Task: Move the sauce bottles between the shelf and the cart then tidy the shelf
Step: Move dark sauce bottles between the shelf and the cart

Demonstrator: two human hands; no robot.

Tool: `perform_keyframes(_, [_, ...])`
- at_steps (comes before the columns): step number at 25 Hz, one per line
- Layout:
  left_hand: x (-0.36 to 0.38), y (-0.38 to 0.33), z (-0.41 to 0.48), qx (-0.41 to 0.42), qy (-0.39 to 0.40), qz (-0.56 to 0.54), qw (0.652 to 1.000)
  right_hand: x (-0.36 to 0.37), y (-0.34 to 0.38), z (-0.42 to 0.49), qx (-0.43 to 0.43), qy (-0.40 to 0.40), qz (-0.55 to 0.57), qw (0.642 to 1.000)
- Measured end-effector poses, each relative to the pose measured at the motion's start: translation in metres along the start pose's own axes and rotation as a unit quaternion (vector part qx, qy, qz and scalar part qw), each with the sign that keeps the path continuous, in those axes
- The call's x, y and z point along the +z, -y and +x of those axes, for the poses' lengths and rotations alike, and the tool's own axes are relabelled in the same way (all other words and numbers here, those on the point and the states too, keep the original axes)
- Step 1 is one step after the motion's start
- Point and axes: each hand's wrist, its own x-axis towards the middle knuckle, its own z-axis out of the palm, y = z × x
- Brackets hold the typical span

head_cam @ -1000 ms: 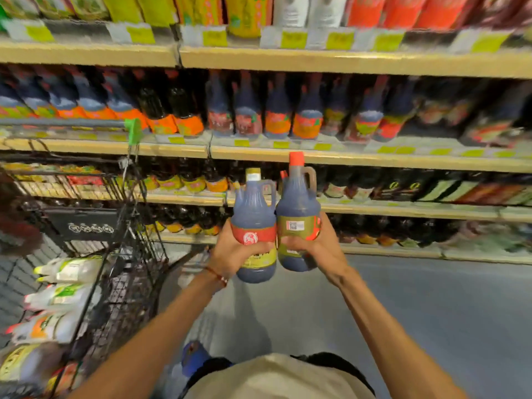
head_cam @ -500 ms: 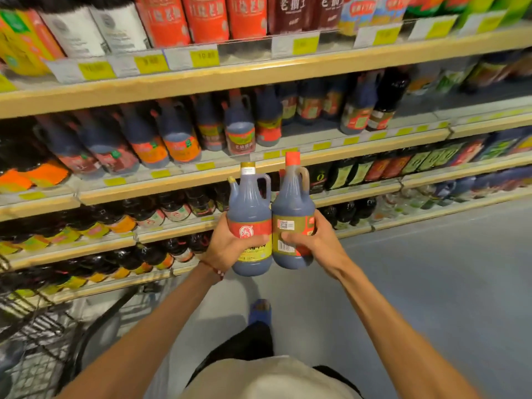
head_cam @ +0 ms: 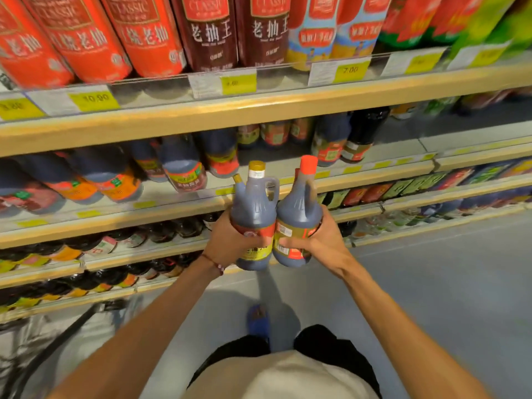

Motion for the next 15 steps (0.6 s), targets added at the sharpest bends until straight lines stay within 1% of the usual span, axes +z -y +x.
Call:
perform_keyframes(3, [0.022, -0.017, 0.01, -0.004, -0.032, 0.005, 0.999, -0.025, 0.001, 0.021, -0.02, 0.04, 0.001, 0.999])
perform_keyframes(5, [0.036, -0.029, 0.014, 0.0, -0.052, 0.04, 0.998, -0.041, 0.005, 0.035, -0.039, 0.066, 0.012, 0.997])
perform_keyframes(8, [0.058, -0.042, 0.011, 0.002, -0.074, 0.118, 0.99, -0.062, 0.01, 0.054, -0.039, 0.103, 0.026, 0.994])
perform_keyframes(10, [0.072, -0.043, 0.005, -0.005, -0.089, 0.137, 0.986, -0.075, 0.009, 0.059, -0.031, 0.128, 0.017, 0.991])
perform_keyframes(12, [0.085, -0.044, 0.001, -0.01, -0.111, 0.139, 0.984, -0.088, 0.005, 0.062, -0.044, 0.128, -0.003, 0.991])
perform_keyframes(15, [0.1, -0.042, 0.003, 0.006, -0.163, 0.12, 0.979, -0.1, -0.001, 0.067, -0.083, 0.118, -0.024, 0.989])
